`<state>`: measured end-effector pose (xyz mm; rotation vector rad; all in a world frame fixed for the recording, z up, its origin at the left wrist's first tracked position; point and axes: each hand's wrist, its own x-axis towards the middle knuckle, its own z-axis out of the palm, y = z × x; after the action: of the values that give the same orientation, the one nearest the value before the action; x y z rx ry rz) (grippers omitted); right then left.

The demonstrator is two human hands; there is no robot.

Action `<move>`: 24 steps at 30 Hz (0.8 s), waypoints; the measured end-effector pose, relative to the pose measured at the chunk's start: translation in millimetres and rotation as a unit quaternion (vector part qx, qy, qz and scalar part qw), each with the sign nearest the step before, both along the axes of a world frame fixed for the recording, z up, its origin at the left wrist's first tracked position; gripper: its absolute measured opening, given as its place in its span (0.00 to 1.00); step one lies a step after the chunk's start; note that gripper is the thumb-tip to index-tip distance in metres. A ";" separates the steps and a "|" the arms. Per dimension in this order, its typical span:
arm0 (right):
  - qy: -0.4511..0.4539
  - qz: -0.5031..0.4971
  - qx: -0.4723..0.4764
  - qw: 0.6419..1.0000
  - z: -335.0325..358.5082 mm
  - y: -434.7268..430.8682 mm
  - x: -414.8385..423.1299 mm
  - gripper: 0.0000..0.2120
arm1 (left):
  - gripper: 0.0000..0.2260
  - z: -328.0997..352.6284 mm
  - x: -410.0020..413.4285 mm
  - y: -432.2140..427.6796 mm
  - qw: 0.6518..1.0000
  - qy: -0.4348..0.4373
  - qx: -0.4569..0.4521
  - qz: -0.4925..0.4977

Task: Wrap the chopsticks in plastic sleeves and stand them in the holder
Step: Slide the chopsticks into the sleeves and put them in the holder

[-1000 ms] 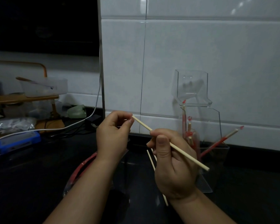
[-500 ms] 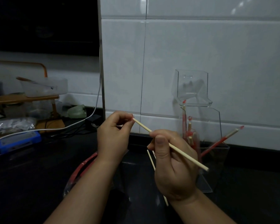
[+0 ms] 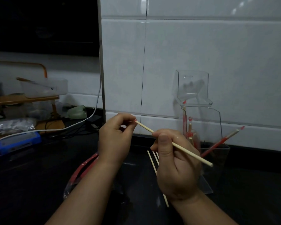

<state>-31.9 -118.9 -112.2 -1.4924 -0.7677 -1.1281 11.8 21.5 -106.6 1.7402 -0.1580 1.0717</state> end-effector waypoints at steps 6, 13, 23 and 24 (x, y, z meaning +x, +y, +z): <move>-0.002 0.001 0.001 1.000 1.2 -1.0 -0.7 0.15 | 0.18 1.2 0.3 -0.3 0.999 -0.019 0.038 0.014; -0.003 -0.014 -0.009 1.000 1.3 0.2 -1.3 0.21 | 0.18 -0.5 1.3 1.1 0.999 -0.018 0.036 0.018; -0.004 -0.019 0.010 1.000 1.0 0.1 -1.2 0.17 | 0.15 -1.5 2.1 1.1 0.999 -0.013 0.044 0.015; -0.002 -0.018 0.017 1.000 1.0 0.1 -1.2 0.16 | 0.14 -1.8 2.2 1.2 0.999 -0.012 0.042 0.014</move>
<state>-33.0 -118.8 -111.2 -1.4794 -0.7241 -1.1662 14.0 22.7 -108.4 1.8097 -0.1951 1.1204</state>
